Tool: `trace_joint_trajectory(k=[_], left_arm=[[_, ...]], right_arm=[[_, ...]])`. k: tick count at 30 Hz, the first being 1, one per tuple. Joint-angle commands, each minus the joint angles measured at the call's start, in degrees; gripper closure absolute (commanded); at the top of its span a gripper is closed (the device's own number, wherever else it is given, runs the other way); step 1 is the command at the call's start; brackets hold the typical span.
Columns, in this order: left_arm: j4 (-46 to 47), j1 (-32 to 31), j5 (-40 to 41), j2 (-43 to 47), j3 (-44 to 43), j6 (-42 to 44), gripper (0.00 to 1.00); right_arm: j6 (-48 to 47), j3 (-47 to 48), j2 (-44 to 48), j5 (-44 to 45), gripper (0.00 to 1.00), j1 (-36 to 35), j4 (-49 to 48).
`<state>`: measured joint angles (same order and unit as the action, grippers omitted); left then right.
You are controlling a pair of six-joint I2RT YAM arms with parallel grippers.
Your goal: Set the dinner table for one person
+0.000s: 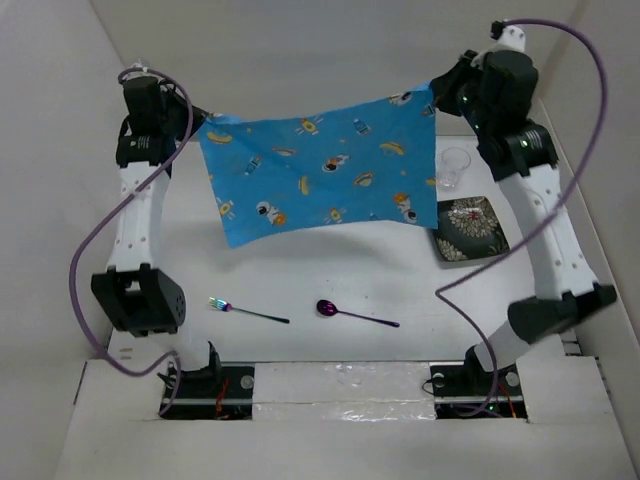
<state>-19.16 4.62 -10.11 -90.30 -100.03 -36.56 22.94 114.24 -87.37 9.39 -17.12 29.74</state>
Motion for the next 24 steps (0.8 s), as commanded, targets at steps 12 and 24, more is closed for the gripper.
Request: trace_joint_trajectory(k=[12,24], left_arm=[[4.81,1.61,-6.15,-4.63,-14.71,-3.26,1.0],[15.11,2.94,-8.17,3.56,35.56,2.19,1.0]], right_arm=[[3.96,20.49,-13.82,-13.43,1.0,7.54,-1.59],[5.45,-37.22,-2.18,-20.73,1.0,8.86,-15.67]])
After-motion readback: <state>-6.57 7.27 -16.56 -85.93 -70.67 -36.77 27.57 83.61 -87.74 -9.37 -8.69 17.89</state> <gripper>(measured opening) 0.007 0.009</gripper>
